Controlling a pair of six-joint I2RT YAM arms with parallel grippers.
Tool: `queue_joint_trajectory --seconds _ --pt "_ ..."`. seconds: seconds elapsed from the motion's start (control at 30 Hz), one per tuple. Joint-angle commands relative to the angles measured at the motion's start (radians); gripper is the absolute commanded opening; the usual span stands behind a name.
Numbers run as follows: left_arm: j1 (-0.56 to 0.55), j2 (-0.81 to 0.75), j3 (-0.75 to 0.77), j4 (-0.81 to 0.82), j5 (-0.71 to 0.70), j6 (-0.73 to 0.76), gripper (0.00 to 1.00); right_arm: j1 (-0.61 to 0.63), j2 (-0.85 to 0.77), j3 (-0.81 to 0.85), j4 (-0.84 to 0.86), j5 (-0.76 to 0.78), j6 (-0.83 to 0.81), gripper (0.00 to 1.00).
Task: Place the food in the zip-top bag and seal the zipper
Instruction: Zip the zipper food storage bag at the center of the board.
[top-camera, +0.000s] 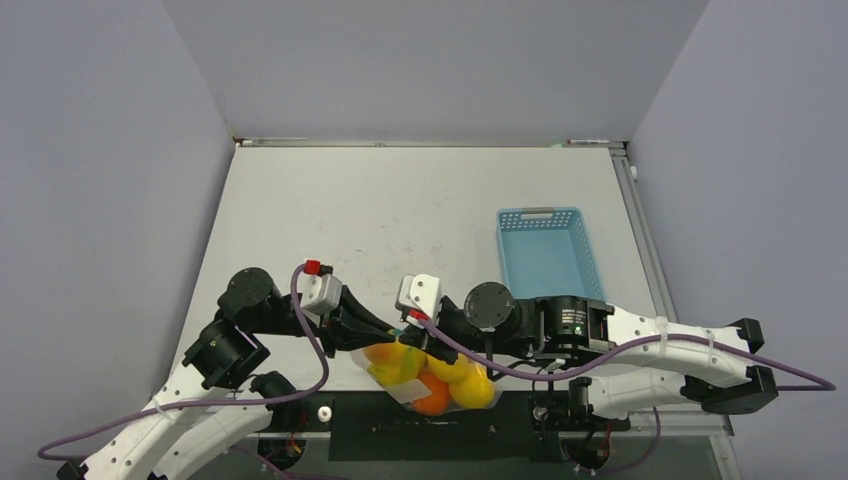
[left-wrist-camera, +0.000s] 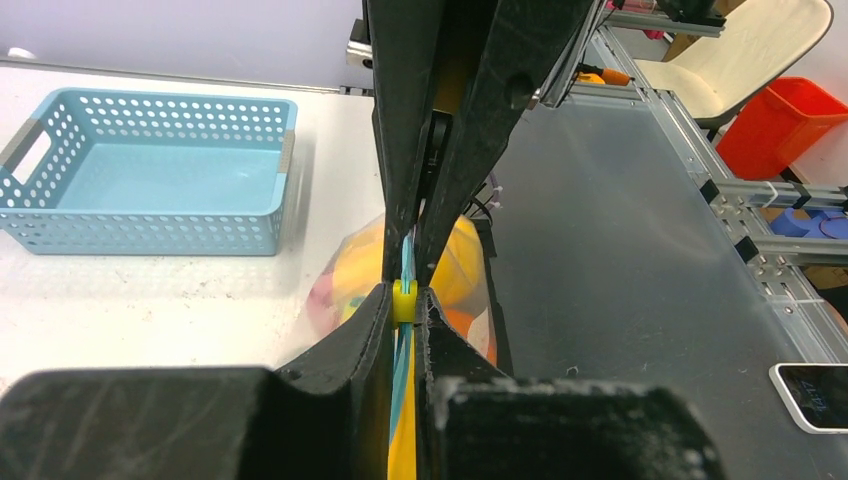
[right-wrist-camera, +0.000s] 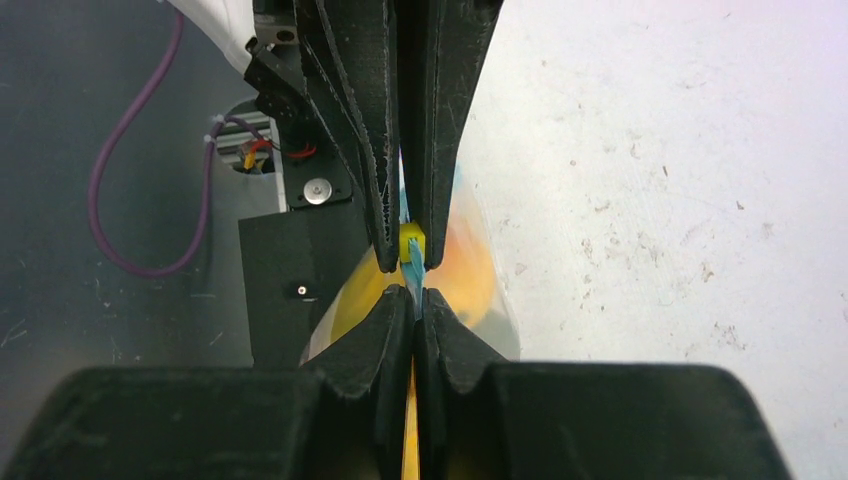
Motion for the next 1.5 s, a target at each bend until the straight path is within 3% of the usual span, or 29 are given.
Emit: queue_joint_trajectory --seconds 0.0,0.57,0.93,0.97,1.1,1.17,1.47 --pt "-0.004 -0.001 -0.005 -0.038 0.011 0.016 0.0 0.005 -0.1 0.009 0.162 0.057 0.01 0.05" --pt "-0.005 0.007 -0.015 -0.054 0.0 0.025 0.0 0.006 -0.172 -0.01 0.21 0.092 0.015 0.05" --pt "-0.004 0.011 0.026 -0.078 -0.003 0.041 0.0 0.005 -0.128 0.01 0.118 0.075 0.006 0.06" --pt "-0.004 0.014 0.031 -0.085 -0.001 0.045 0.0 0.006 -0.124 0.013 0.107 0.07 0.006 0.1" --pt "-0.005 0.032 0.055 -0.128 0.006 0.068 0.0 0.006 -0.101 0.026 0.059 0.038 -0.01 0.44" --pt "-0.004 0.039 0.07 -0.144 0.004 0.079 0.0 0.006 -0.086 0.033 0.036 0.004 -0.022 0.53" --pt "-0.004 0.045 0.078 -0.153 0.024 0.086 0.0 0.004 -0.035 0.025 0.047 -0.044 -0.057 0.58"
